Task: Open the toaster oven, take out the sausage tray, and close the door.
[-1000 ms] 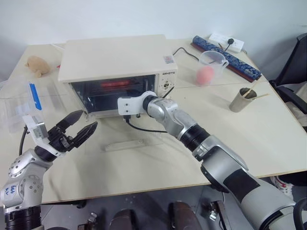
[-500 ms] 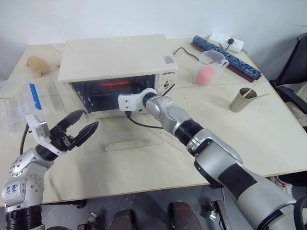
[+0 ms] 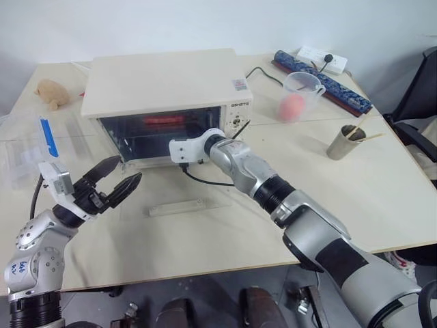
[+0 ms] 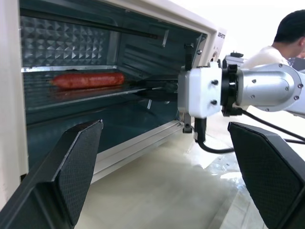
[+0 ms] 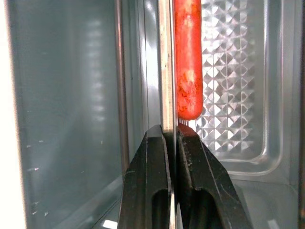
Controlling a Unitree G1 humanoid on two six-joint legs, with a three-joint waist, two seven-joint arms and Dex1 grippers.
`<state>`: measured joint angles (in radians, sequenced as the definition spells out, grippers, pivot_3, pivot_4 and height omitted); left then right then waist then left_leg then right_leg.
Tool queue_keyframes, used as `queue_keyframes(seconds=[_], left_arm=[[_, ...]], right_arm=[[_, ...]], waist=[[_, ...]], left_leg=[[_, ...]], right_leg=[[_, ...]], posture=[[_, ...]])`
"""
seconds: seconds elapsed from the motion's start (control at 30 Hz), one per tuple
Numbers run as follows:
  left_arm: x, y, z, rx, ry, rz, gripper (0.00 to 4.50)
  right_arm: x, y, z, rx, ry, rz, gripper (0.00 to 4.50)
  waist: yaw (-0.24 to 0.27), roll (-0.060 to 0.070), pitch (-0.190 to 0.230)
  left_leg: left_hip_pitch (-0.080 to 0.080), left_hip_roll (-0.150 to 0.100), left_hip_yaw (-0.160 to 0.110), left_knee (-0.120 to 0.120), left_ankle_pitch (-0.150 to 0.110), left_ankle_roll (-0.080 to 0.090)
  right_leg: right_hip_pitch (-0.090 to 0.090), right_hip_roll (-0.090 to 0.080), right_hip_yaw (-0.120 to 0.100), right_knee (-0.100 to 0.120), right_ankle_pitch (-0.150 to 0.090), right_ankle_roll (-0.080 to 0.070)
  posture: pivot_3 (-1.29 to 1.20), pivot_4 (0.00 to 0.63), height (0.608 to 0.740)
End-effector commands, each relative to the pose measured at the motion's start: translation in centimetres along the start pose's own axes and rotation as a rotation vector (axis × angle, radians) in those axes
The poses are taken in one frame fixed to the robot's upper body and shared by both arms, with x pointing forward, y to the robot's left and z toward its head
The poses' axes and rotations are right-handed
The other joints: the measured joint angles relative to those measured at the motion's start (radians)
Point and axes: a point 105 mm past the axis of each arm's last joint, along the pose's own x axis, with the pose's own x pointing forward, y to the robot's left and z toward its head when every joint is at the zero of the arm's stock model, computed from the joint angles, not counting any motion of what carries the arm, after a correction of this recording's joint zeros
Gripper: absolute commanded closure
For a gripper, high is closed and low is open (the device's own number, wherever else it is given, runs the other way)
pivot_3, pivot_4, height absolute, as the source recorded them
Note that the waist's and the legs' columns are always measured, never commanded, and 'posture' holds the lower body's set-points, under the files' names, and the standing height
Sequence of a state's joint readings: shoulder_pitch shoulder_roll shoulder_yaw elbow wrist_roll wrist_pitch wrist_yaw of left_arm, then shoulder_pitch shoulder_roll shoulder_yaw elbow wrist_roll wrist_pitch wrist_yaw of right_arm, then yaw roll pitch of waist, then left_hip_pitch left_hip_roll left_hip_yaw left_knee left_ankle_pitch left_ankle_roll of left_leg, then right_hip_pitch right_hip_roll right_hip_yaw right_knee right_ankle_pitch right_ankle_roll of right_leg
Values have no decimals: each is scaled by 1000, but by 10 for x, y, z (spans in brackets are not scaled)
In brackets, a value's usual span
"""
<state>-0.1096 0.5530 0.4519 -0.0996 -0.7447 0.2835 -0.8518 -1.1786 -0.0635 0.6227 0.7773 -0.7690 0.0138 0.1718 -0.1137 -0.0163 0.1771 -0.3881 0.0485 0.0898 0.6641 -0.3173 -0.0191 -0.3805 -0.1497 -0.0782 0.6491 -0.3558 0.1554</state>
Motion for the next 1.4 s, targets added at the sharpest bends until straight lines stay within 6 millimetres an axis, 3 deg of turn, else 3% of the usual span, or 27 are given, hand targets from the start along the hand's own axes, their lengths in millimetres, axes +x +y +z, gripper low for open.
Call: queue_keyframes(seconds=[0.03,0.73,0.97,1.4], left_arm=[[2,1,6,15,-17,-7,0],[-1,4,24,-28,-67,-32,0],[-10,9,39,-42,-73,-26,0],[-38,19,42,-19,-2,59,0]], right_arm=[[-6,-16,23,-18,-78,-61,4466],[-64,-9,46,-75,-188,-94,4466],[-85,-4,55,-78,-239,-66,4466],[-120,1,57,-104,-315,-49,4466]], waist=[[1,0,0],[2,0,0],[3,0,0],[17,0,0]], left_leg=[[0,0,0,0,0,0],[-1,0,1,0,0,0],[0,0,1,0,0,0],[-1,0,2,0,0,0]], right_leg=[[0,0,0,0,0,0],[0,0,0,-3,0,0],[0,0,0,-4,0,0],[0,0,0,-5,0,0]], posture=[[0,150,740],[0,150,740],[0,150,740],[0,150,740]])
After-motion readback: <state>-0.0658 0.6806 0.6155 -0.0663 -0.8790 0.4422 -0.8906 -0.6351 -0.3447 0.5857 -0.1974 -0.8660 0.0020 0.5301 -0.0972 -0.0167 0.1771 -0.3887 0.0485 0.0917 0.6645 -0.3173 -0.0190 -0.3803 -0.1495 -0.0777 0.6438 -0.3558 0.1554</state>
